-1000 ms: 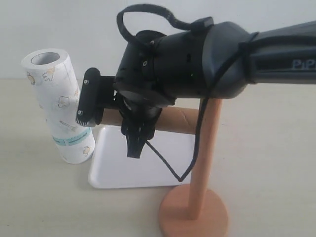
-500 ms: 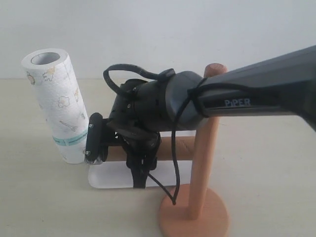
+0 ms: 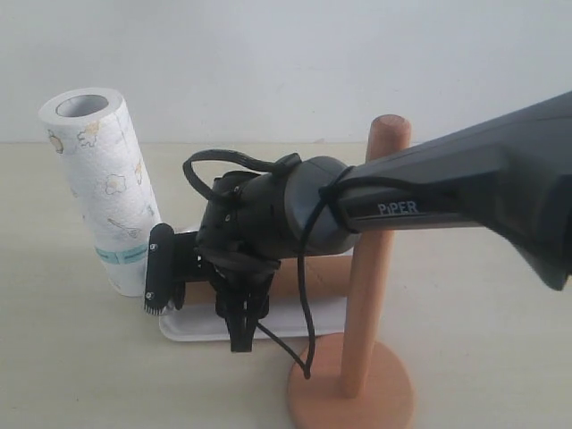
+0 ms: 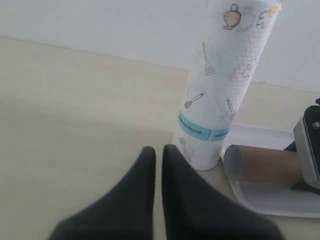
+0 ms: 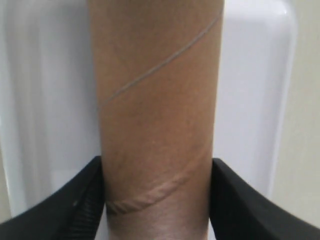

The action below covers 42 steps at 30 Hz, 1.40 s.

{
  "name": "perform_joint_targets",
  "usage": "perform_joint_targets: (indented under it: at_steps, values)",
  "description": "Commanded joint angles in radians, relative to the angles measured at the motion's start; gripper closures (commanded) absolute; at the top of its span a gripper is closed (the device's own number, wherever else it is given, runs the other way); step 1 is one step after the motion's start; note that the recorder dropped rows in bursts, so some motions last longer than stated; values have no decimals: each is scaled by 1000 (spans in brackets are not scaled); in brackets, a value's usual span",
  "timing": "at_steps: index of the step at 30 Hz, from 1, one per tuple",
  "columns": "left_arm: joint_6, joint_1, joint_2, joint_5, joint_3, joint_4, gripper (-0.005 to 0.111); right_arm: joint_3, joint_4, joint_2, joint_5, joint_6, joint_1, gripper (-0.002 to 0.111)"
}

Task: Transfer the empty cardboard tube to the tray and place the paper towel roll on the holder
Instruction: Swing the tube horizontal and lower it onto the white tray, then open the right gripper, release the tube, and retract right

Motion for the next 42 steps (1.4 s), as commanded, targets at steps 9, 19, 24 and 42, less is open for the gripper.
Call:
perform_joint_targets:
  at_steps: [9,19,24,42]
  values:
    - [-8,2,-3,-1,2,1,103,-9,-34,-3,74,31,-1,70]
    - [-8,2,-3,-1,2,1,103,-9,-34,-3,16,87,-1,27]
    - [-8,2,-3,-1,2,1,103,-9,-36,-3,26,85,-1,26]
    - [-8,2,-3,-1,2,1,103,-11,-59,-298,152,149,90,44]
